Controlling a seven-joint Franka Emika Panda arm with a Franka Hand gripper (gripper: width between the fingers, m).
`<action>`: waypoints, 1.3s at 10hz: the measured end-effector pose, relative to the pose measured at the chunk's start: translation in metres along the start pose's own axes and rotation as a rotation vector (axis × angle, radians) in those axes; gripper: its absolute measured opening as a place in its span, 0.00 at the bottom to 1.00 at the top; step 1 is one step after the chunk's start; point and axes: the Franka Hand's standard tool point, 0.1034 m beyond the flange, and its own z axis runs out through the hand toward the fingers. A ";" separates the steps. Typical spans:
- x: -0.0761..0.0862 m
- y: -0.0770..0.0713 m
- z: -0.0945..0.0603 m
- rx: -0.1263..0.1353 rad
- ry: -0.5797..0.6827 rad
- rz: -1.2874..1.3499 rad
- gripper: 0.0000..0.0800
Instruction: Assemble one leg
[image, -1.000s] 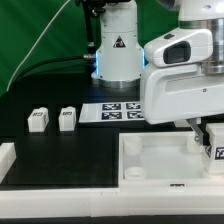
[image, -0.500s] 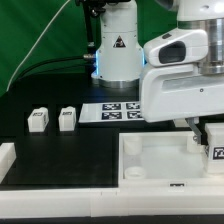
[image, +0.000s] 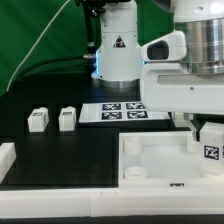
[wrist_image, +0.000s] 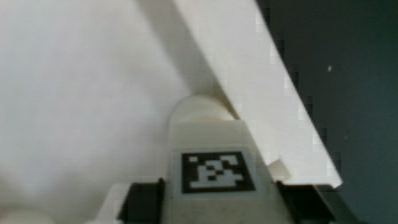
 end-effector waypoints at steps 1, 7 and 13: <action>-0.002 -0.001 0.000 0.003 -0.003 0.110 0.37; -0.010 -0.007 0.003 0.030 -0.057 0.695 0.37; -0.010 -0.007 0.003 0.033 -0.054 0.589 0.77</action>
Offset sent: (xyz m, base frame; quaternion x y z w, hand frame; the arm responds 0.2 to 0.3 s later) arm 0.0010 -0.0034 0.0005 -0.0062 0.0004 0.2106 0.9776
